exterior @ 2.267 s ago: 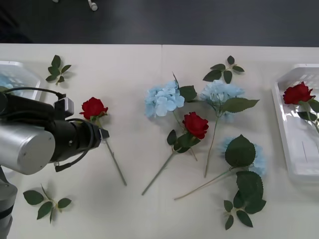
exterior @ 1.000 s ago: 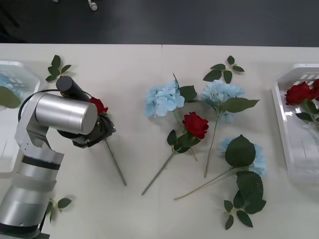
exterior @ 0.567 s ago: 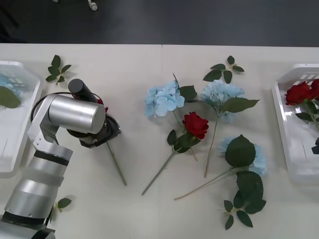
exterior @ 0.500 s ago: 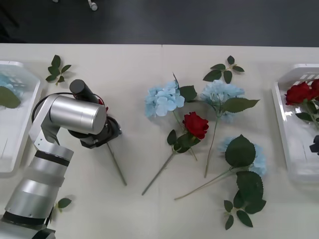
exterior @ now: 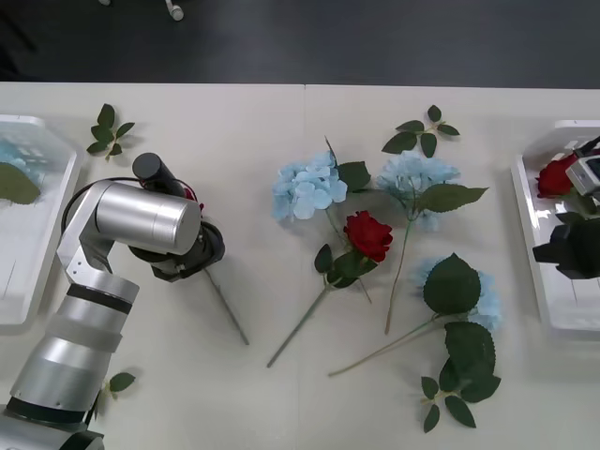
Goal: Put the red flowers into the right box and the blue flowers into the left box
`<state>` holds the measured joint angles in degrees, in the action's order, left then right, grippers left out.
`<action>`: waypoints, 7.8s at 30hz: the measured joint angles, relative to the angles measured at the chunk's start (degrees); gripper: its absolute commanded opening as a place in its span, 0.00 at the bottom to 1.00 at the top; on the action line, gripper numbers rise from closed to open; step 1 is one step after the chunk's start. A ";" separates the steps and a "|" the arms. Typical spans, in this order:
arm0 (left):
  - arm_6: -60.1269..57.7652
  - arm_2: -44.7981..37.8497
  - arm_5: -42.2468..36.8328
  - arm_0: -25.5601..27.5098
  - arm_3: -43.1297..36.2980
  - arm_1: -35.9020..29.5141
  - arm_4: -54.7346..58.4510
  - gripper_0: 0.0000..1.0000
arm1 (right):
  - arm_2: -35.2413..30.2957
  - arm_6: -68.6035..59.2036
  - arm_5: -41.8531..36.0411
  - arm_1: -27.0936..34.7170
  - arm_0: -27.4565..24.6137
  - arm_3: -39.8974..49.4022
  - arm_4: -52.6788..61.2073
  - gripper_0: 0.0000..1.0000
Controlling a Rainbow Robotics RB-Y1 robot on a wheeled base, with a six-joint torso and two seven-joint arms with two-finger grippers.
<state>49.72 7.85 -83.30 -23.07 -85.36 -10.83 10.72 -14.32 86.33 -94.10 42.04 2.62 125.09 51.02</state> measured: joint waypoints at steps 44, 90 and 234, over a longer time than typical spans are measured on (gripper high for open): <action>42.08 -8.75 -1.78 14.23 -48.93 -6.48 45.00 0.00 | 45.16 -9.49 77.84 27.85 2.23 4.10 -13.13 0.52; 103.12 -24.82 -16.32 10.29 -38.87 11.69 81.74 0.00 | 63.81 -22.18 85.74 18.62 13.52 7.45 -8.52 0.52; 103.12 -37.25 -8.79 21.53 -37.52 -20.90 82.27 1.00 | -4.80 1.06 6.42 11.38 3.50 -25.93 -13.09 0.00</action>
<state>152.84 -29.40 -92.10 -1.54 -122.89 -31.73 92.99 -19.12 87.38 -87.68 53.42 6.11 99.16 37.94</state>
